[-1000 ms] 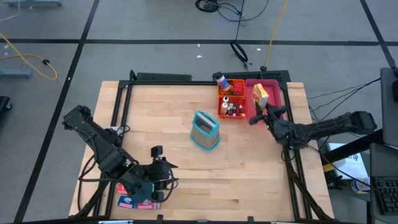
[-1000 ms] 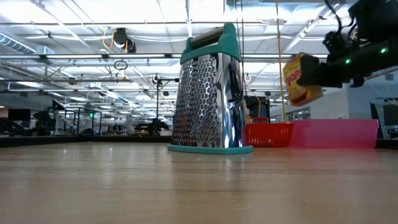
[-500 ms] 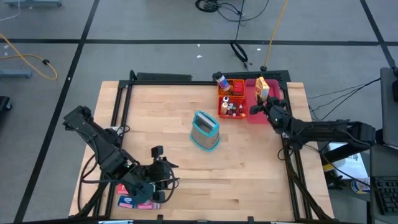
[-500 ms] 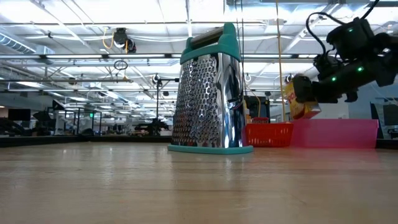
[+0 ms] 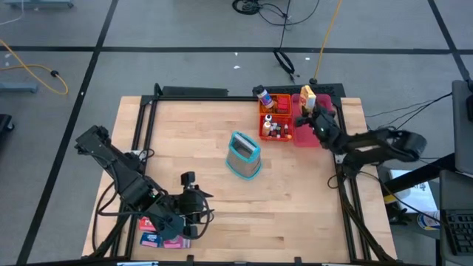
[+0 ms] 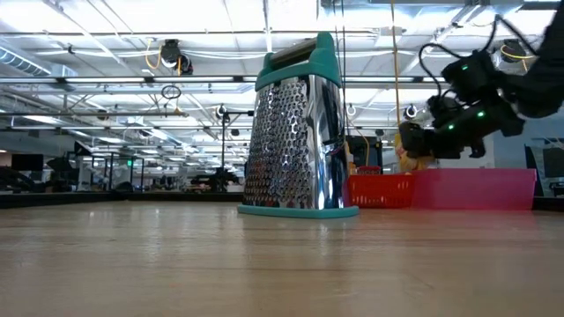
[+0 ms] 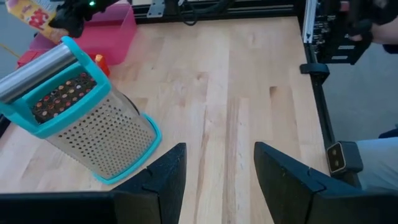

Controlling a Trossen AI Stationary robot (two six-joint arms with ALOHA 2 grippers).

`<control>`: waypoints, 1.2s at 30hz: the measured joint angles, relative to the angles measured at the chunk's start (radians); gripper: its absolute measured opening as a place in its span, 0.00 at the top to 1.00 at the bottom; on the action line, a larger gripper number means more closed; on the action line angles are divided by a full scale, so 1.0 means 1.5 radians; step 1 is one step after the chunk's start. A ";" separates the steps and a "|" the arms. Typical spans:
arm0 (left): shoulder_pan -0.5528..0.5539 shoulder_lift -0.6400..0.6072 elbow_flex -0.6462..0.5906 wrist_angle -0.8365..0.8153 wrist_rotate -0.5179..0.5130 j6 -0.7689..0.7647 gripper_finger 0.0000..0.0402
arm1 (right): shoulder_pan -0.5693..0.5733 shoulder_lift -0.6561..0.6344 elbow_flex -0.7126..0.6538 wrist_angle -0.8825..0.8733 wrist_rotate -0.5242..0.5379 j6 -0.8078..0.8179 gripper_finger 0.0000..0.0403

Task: Pick & Place Kitchen Items
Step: Put the yellow cereal box into the red bin

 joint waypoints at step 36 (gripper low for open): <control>0.038 -0.001 -0.039 0.001 0.001 0.029 0.53 | -0.078 0.320 0.113 0.209 -0.105 -0.083 0.53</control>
